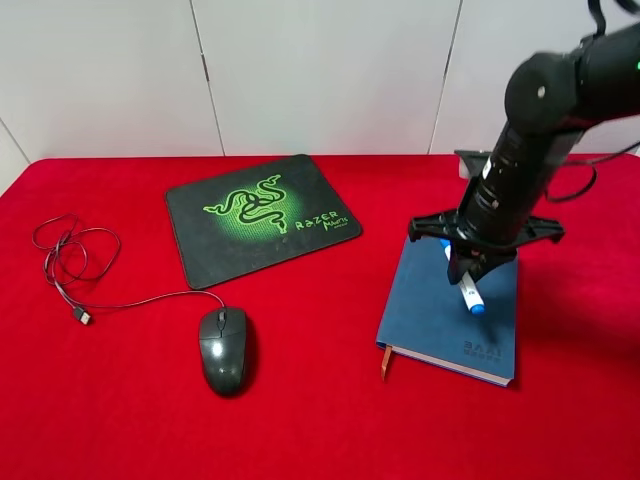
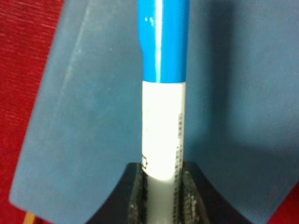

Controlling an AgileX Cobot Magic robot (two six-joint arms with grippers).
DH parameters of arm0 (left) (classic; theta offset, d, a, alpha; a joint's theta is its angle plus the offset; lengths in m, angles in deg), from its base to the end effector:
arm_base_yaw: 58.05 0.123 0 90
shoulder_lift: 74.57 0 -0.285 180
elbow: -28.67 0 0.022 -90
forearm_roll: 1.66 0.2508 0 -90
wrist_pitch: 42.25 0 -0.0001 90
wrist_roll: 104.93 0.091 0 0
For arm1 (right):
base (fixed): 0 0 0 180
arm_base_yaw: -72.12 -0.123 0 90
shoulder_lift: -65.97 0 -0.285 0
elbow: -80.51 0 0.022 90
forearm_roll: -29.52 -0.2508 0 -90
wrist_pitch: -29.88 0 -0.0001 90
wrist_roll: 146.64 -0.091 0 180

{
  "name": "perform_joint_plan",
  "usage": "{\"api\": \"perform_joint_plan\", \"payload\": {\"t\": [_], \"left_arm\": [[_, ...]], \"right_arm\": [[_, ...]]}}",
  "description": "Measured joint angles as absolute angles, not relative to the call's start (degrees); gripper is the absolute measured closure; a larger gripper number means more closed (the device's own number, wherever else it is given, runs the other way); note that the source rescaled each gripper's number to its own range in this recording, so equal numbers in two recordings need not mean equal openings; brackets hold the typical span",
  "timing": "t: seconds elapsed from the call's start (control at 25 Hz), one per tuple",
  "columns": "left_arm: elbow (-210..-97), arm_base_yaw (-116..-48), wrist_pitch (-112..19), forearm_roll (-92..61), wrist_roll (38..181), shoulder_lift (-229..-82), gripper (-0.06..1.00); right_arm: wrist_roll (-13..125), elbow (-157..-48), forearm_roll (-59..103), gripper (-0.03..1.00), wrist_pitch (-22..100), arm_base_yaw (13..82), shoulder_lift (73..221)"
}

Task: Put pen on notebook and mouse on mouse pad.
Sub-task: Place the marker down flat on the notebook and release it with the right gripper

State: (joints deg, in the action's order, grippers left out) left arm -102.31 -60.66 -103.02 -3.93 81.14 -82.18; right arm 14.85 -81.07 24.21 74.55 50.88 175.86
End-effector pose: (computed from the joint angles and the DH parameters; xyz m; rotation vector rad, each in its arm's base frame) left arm -0.0046 -0.0029 0.2752 0.1567 2.0424 -0.0098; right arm 0.2948 0.1209 0.1627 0.0218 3.0456 0.1626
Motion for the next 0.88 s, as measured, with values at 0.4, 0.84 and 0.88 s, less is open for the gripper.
{"api": "perform_joint_plan", "payload": {"t": [0.4, 0.84, 0.88], "left_arm": [[-102.31, -60.66, -103.02, -3.93, 81.14, -82.18, -0.06], [-102.31, -60.66, -103.02, -3.93, 81.14, -82.18, -0.06], [-102.31, -60.66, -103.02, -3.93, 81.14, -82.18, -0.06]], "right_arm": [[13.1, -77.19, 25.21, 0.97, 65.51, 50.88, 175.86], [10.86, -77.19, 30.6, 0.97, 64.87, 50.88, 175.86], [10.7, -77.19, 31.05, 0.97, 64.87, 50.88, 175.86]]}}
